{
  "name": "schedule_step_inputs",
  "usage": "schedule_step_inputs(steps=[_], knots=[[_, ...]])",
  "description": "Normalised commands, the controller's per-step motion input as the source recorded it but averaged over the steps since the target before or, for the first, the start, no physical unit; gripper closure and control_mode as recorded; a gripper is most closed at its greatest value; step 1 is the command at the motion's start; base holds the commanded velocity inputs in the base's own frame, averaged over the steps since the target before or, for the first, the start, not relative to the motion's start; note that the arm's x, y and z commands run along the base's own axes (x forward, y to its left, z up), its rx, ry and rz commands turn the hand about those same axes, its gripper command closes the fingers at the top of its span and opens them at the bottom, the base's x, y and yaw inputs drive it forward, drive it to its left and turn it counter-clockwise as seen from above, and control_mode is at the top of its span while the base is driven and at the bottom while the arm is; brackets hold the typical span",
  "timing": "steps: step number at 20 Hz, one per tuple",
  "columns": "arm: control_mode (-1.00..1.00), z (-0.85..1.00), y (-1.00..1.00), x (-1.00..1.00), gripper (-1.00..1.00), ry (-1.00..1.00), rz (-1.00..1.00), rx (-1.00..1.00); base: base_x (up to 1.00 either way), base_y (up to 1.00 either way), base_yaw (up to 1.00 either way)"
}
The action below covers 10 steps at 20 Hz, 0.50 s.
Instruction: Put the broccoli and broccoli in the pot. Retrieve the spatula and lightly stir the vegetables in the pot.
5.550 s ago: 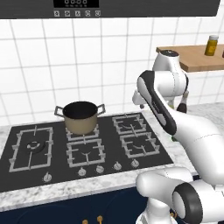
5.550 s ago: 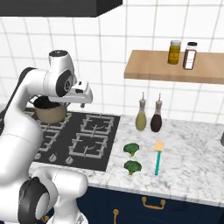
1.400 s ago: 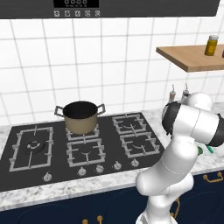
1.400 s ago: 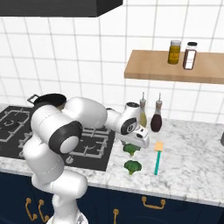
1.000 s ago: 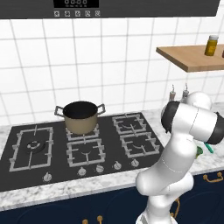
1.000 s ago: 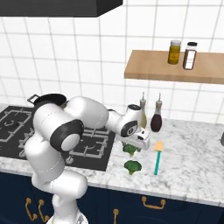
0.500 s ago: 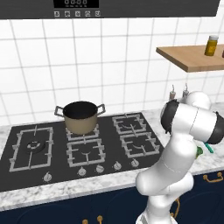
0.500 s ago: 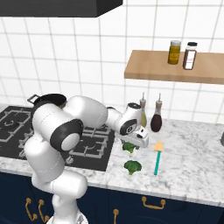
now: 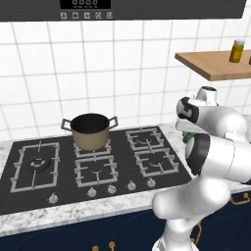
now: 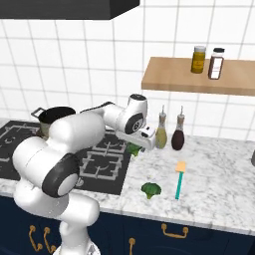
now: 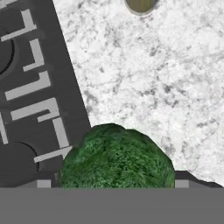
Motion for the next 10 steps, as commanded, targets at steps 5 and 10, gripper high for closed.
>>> schedule_step_inputs(steps=[5,10], knots=[[-1.0,0.5,1.0,0.12,1.0,0.0,0.13,-0.01,0.0,0.0,0.0],[-1.0,0.56,1.0,0.23,1.0,0.0,0.23,-0.01,0.0,0.0,0.0]])
